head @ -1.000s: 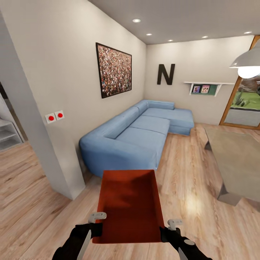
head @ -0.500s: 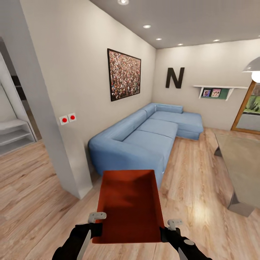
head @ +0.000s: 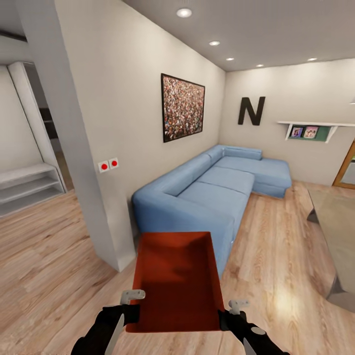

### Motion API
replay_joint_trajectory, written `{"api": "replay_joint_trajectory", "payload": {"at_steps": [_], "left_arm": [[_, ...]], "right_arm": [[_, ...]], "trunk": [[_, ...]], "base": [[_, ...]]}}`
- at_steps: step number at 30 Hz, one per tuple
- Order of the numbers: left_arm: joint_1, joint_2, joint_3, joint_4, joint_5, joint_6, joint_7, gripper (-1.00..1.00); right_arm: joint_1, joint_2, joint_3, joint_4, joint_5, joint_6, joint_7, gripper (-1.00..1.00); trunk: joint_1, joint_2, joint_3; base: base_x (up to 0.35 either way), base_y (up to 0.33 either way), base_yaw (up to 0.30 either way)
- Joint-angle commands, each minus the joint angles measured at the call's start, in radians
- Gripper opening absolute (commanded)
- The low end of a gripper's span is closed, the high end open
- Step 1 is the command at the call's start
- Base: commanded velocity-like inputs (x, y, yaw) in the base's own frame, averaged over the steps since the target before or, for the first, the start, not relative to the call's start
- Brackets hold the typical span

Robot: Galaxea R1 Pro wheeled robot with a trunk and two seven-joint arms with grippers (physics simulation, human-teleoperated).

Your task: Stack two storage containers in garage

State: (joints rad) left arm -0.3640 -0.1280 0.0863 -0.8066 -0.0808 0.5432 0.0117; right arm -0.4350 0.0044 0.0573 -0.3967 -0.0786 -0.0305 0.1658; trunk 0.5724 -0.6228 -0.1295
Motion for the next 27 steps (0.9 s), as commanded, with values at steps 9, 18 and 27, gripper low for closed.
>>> {"api": "replay_joint_trajectory", "payload": {"at_steps": [9, 18, 27], "left_arm": [[-0.001, -0.002, 0.000, -0.002, 0.029, 0.004, -0.007, -1.00], [-0.001, 0.019, 0.001, 0.000, 0.030, -0.008, -0.014, -1.00], [-0.001, 0.025, 0.001, 0.000, 0.030, -0.014, -0.015, -1.00]], "right_arm": [[-0.001, 0.000, 0.010, 0.003, -0.010, -0.003, 0.037, -1.00], [-0.001, 0.000, 0.010, 0.003, -0.010, -0.003, 0.038, -1.00], [-0.001, 0.000, 0.010, 0.003, -0.010, -0.003, 0.038, -1.00]], "trunk": [[-0.034, 0.062, 0.039], [-0.038, 0.069, 0.055], [-0.038, 0.069, 0.068]], "base": [[0.000, 0.000, 0.162], [0.000, 0.000, 0.162], [0.000, 0.000, 0.163]]}}
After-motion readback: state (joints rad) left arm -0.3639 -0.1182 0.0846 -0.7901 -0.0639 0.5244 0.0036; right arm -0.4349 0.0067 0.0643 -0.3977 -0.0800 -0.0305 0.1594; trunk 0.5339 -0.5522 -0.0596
